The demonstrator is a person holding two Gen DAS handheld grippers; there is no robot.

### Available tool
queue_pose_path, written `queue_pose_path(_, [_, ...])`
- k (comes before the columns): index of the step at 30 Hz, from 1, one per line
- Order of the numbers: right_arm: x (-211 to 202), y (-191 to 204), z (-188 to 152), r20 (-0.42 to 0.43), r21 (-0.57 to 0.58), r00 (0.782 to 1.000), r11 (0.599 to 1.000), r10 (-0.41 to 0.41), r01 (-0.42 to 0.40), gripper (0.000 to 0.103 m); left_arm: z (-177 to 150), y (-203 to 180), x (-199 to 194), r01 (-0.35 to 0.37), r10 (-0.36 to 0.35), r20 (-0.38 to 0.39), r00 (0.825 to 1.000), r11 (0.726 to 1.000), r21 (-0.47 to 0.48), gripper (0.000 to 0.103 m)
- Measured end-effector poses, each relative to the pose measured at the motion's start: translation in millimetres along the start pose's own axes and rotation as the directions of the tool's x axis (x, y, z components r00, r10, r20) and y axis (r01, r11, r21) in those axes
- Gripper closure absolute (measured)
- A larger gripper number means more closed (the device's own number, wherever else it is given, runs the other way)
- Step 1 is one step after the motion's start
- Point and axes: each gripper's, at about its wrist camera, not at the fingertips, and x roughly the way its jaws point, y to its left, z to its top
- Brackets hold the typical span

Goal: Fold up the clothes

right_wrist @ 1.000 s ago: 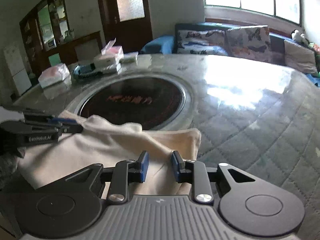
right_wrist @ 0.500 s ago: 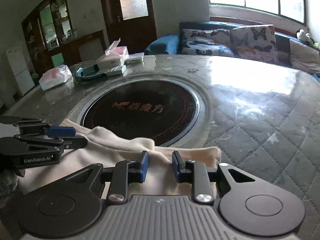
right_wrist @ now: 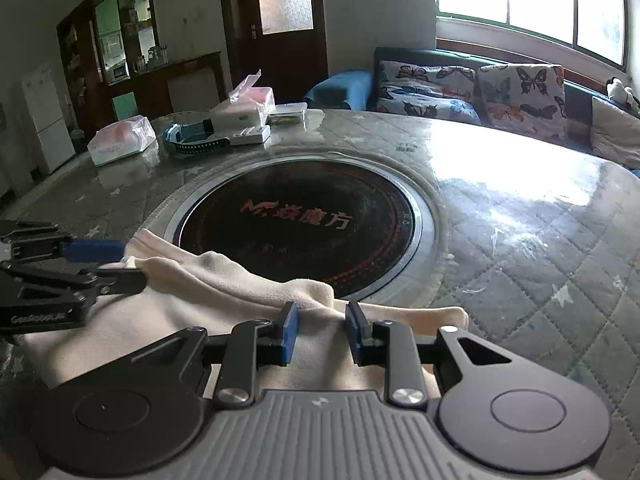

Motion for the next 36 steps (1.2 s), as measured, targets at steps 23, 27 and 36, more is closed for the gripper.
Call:
queue_pose_path(23, [-63.6,39.5,-28.6,0.051,-0.152,0.996,0.987,0.068,-0.059,0.077,-13.4,18.9,-36.5,-0.079,0.08,0.038,0.996,0.997,-0.025,0.058])
queue_pose_path(27, [-70.0,54.9,-33.4,0.059,-0.166,0.992,0.981,0.112,-0.101,0.077,-16.7,-1.7,-60.1,0.0,-0.002,0.076,0.997,1.0,0.025,0.057])
queue_pose_path(36, [-71.0,94.4,-52.2,0.081,-0.277,0.988,0.955,0.128,-0.101,0.077,-40.5,-39.1,-68.8,0.062,-0.071,0.072,0.995,0.991,0.119,0.058])
